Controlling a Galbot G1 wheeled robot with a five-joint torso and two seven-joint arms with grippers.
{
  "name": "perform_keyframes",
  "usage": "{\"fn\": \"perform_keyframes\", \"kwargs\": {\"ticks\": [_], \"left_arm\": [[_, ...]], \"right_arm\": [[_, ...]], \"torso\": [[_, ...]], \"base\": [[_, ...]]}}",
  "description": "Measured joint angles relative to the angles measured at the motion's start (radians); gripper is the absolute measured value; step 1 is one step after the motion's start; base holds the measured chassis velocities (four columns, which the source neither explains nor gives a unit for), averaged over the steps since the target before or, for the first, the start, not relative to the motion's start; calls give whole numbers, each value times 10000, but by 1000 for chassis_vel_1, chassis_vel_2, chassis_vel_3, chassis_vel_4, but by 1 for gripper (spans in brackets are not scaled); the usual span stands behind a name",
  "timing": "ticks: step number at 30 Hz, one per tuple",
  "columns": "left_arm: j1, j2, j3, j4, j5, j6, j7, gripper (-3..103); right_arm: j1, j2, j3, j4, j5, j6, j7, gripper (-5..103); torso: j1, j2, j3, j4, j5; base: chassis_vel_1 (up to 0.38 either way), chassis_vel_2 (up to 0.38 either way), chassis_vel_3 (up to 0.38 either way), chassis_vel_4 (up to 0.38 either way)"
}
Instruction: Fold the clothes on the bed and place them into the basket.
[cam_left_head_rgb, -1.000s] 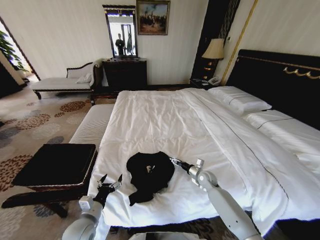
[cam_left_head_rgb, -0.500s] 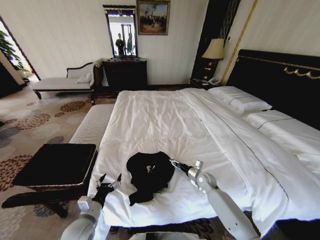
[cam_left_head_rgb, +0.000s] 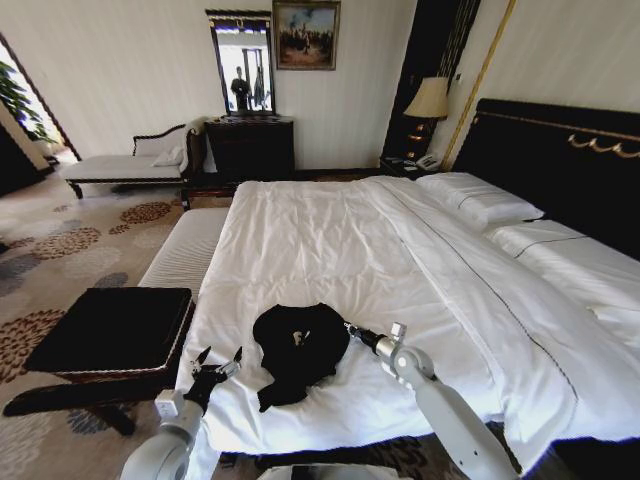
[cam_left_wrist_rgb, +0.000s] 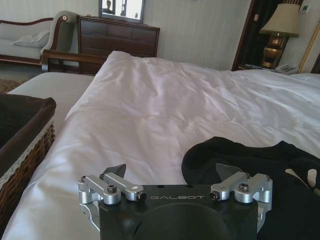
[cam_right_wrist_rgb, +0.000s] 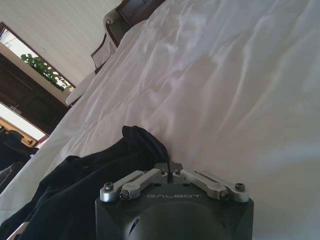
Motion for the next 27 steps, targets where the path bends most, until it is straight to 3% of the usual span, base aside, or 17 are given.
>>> {"fn": "perform_keyframes", "kwargs": {"ticks": [6, 12, 22, 27], "left_arm": [[-638, 340, 331, 242, -1284, 329, -151, 100], [-2524, 789, 1070, 1399, -3123, 713, -636, 100], [-5287, 807, 2657, 3459, -4193, 1104, -1106, 98], [-5613, 773, 3064, 3787, -4248, 1279, -1291, 98]], "right_arm": [[-11, -44, -12, 103, -40, 22, 9, 0], [-16, -199, 11, 149, -171, 23, 90, 0], [83, -308, -63, 144, -151, 5, 304, 0], [139, -339, -64, 114, -116, -1, 350, 0]], "torso": [[0, 1, 0, -1, 1], [1, 0, 1, 0, 0], [2, -1, 1, -2, 0], [1, -1, 1, 0, 1]], "base": [[0, 0, 0, 0], [0, 0, 0, 0], [0, 0, 0, 0], [0, 0, 0, 0]]}}
